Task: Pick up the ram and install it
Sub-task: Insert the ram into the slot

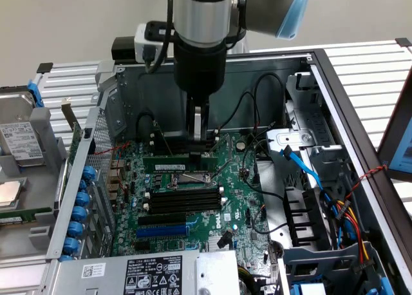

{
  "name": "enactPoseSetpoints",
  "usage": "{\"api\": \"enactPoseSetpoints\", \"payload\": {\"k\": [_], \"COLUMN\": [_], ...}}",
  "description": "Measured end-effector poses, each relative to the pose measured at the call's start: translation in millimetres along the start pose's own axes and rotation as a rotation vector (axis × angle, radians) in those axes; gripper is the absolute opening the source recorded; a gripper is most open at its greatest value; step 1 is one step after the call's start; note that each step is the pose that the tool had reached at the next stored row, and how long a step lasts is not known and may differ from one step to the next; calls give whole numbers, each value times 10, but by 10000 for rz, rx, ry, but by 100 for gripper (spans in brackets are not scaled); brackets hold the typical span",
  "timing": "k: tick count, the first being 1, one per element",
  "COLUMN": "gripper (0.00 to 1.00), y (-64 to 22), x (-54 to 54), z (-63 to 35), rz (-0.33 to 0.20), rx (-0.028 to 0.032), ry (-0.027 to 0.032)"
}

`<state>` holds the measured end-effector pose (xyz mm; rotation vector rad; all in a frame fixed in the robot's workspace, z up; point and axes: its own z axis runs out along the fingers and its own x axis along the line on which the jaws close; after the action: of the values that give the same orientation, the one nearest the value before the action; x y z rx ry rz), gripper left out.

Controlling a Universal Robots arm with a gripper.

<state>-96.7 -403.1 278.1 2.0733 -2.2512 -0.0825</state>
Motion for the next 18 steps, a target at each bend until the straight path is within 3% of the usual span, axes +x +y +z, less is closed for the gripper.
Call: {"api": "enactPoseSetpoints", "payload": {"k": [15,18], "gripper": [12,12], "y": [-7,-13], "x": [2,42], "z": [272,287], "rz": [1,0], "rx": [1,1], "ry": [-1,-9]}}
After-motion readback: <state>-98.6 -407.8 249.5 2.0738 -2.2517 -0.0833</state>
